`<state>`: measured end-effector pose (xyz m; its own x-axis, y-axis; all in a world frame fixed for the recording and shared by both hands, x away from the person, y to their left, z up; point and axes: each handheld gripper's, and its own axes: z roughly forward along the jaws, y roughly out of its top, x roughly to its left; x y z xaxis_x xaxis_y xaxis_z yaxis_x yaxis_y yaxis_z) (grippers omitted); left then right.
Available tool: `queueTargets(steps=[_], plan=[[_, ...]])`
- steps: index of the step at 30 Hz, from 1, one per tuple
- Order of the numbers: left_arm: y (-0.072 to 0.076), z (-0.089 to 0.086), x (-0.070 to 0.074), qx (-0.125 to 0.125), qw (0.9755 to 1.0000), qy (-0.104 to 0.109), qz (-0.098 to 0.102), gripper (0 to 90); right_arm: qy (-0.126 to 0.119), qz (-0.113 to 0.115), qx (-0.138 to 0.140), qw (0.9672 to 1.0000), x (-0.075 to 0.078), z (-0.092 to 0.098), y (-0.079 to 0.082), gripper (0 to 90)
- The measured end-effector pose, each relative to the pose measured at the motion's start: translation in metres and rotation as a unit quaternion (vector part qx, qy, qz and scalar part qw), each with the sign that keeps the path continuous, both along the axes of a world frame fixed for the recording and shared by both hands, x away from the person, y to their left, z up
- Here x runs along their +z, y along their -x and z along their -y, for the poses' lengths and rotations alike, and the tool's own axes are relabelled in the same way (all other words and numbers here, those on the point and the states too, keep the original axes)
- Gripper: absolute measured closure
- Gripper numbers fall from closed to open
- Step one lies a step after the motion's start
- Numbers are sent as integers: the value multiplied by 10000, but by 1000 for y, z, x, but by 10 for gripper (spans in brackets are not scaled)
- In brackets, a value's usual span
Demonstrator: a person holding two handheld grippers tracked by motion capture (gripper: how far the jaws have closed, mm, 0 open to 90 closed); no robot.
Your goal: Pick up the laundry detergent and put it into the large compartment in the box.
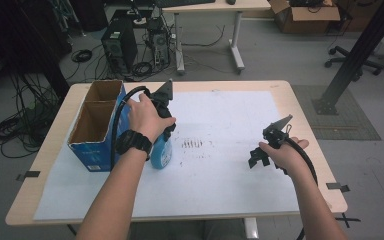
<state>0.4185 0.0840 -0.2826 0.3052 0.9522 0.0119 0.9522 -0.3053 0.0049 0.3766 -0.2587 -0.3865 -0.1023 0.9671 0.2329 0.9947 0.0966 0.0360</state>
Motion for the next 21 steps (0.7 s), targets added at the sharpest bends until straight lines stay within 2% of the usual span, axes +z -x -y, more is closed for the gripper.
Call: queueTargets(steps=[13,21], plan=[[3,-1,29,-78,10000,19,58,370,-18,41,26,10000,6,-3,0,39],[5,-3,58,-117,9998,-7,131,370,-30,102,65,9999,14,-6,1,39]])
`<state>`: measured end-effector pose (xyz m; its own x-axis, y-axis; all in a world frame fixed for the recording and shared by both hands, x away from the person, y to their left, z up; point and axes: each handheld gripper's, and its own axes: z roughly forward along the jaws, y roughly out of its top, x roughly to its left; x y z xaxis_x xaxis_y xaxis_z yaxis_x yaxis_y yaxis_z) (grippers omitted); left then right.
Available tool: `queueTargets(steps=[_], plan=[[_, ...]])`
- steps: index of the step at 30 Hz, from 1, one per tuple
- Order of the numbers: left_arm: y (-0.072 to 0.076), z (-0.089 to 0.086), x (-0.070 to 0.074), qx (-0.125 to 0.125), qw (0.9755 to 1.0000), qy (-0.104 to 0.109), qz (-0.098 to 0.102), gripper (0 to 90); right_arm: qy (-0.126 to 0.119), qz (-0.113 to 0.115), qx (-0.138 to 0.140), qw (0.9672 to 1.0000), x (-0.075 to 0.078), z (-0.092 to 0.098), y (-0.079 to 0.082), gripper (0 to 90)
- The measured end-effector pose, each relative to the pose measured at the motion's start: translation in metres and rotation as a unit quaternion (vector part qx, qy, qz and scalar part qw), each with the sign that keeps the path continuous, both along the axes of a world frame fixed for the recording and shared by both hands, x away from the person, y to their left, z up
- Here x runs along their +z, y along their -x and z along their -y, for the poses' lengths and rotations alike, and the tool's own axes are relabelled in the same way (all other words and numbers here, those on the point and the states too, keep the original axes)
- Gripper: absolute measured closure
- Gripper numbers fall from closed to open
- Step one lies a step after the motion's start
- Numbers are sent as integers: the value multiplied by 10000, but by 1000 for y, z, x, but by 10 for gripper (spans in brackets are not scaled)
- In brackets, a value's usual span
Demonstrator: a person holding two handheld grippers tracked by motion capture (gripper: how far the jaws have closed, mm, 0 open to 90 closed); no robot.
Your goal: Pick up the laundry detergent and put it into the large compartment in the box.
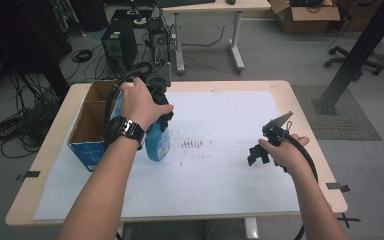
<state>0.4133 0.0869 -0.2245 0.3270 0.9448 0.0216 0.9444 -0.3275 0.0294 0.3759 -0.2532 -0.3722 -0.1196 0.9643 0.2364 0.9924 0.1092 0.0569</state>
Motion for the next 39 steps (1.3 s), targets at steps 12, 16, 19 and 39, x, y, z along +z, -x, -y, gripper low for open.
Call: queueTargets(steps=[12,16,19,39], plan=[[2,-3,34,-36,9999,58,126,371,-31,5,30,10000,2,-5,-1,38],[2,-6,51,-43,9998,75,180,371,-49,-16,32,10000,2,-6,-1,38],[2,-7,58,-54,9997,74,221,371,-52,-4,23,10000,2,-6,-2,38],[-2,-37,113,179,9985,172,488,372,-71,-4,-42,10000,4,-4,-5,38]])
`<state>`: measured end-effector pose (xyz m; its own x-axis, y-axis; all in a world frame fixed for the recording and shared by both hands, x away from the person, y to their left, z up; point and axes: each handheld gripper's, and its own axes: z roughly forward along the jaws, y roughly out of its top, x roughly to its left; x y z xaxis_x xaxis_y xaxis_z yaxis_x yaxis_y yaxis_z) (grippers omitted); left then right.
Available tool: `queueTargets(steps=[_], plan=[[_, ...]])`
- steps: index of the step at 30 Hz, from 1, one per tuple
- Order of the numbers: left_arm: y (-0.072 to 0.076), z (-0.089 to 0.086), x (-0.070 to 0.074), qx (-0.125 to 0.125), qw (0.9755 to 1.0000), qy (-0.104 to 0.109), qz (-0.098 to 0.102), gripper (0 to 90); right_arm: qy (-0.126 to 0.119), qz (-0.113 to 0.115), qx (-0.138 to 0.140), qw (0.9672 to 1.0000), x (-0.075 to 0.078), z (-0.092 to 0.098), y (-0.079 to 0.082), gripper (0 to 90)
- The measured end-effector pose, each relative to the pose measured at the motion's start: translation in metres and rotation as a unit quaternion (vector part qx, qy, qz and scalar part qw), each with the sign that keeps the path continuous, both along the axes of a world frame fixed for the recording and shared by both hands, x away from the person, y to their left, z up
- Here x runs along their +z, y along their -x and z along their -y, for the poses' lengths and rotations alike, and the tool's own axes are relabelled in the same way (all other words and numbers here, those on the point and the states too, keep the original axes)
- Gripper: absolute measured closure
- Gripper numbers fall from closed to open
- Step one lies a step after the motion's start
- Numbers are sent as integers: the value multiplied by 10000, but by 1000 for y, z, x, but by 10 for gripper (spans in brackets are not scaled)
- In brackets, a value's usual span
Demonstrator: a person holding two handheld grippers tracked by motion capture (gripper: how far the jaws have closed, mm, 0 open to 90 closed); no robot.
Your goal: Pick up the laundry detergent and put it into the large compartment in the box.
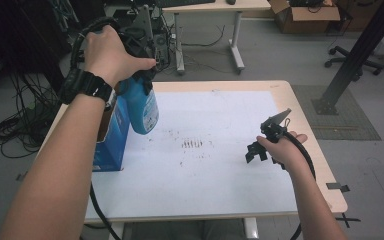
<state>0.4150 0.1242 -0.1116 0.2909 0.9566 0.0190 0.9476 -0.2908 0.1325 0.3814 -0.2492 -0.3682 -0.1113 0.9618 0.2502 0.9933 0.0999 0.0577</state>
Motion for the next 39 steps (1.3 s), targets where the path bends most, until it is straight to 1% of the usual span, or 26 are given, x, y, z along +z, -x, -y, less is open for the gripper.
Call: queueTargets(steps=[3,5,6,8,9,10,11,15,16,17,18,19,21,23,26,27,28,30,32,34,35,36,37,39], plan=[[-1,-16,9,188,9998,27,45,373,11,-2,-22,10000,1,1,-1,38],[-1,-19,11,217,9997,36,49,373,15,5,-11,10000,1,2,-2,38],[0,-28,16,317,9994,76,103,372,22,17,-5,10000,1,2,-2,38],[1,-38,20,394,9991,94,132,372,30,-16,-10,10000,1,2,-2,38],[1,-42,23,444,9989,90,152,373,36,-16,-21,10000,1,2,-3,38],[1,-42,23,444,9989,90,152,372,28,16,-1,10000,0,2,-3,38],[2,-51,26,529,9984,54,185,372,30,-20,-15,10000,1,1,-3,38],[4,-71,30,715,9972,36,234,373,53,21,10,10000,3,0,-4,38],[4,-71,30,715,9972,36,234,372,53,21,10,10000,3,0,-4,38],[4,-74,31,754,9969,46,239,372,54,24,1,10000,3,0,-5,38],[5,-79,31,801,9965,48,247,373,61,25,10,10000,4,0,-5,38],[5,-88,30,919,9954,37,260,373,55,3,-9,10000,5,-1,-5,38],[5,-90,30,935,9953,32,261,372,71,27,7,10000,5,-1,-5,38],[5,-98,29,1024,9944,29,261,373,84,16,2,10000,6,-1,-6,38],[5,-110,26,1187,9925,27,279,373,96,-12,-8,10000,5,-1,-6,38],[6,-116,24,1265,9916,29,277,372,93,-5,5,10000,4,-1,-6,38],[6,-116,24,1265,9916,29,277,373,93,-5,5,10000,4,-1,-6,38],[5,-124,20,1332,9907,55,278,373,116,-34,-20,9999,3,0,-6,38],[5,-126,18,1338,9907,52,254,373,126,-46,-19,9999,2,0,-6,38],[5,-129,15,1389,9900,45,253,373,130,-50,-25,9999,2,0,-7,38],[4,-132,10,1388,9901,32,224,372,127,-47,-6,9999,2,-1,-7,38],[4,-132,10,1388,9901,32,224,373,124,-61,-13,9999,2,-1,-7,38],[3,-134,5,1433,9894,52,222,373,128,-62,-13,9999,1,-1,-7,38],[3,-135,2,1434,9894,58,215,373,136,-66,-9,9999,1,-1,-7,38]])
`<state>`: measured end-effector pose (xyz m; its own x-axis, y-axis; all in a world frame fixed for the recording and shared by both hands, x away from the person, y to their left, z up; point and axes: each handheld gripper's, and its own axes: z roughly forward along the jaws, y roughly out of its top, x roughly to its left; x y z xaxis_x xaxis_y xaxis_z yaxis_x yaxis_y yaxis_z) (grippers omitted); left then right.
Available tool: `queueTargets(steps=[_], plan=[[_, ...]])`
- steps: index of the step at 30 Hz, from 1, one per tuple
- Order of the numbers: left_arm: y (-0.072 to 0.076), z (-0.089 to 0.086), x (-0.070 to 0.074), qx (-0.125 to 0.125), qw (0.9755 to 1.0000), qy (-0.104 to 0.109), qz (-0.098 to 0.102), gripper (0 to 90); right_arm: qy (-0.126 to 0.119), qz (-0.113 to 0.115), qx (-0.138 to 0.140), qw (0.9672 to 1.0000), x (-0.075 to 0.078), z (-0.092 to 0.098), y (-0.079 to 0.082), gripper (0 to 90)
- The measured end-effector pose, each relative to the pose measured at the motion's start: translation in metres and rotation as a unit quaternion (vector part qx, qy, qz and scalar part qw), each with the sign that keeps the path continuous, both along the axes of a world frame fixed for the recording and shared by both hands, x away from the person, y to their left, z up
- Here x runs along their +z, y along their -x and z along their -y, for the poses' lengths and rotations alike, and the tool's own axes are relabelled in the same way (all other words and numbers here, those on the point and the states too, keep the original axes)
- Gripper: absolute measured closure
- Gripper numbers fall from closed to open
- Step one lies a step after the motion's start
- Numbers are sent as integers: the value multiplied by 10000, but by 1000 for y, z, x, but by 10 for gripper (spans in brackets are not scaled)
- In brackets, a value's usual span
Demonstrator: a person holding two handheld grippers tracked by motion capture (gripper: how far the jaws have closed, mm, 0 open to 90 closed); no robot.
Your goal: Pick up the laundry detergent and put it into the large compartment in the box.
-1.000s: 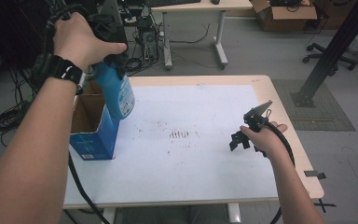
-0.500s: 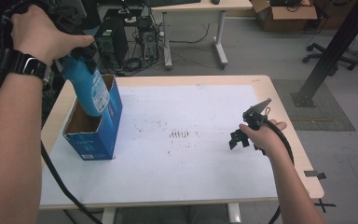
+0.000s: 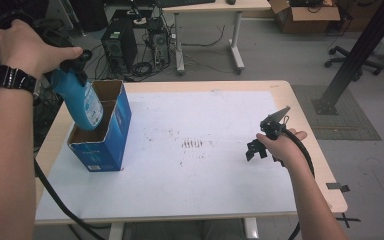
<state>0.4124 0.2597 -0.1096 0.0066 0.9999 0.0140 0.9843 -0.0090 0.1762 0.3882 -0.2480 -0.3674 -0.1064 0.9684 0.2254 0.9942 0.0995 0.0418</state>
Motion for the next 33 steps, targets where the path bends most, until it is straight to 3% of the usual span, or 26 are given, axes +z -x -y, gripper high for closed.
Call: queueTargets(steps=[9,10,19,33], plan=[[-5,-5,-33,72,9999,32,-97,373,30,-34,29,10000,-4,0,1,38],[-6,-5,-42,67,9999,48,-150,373,56,-64,32,10000,-5,0,1,38],[-11,-7,-78,40,9994,4,-354,373,37,-113,72,9999,-11,-3,1,39],[-15,-7,-119,-2,9984,1,-570,373,50,-68,117,9999,-14,-3,-1,39]])
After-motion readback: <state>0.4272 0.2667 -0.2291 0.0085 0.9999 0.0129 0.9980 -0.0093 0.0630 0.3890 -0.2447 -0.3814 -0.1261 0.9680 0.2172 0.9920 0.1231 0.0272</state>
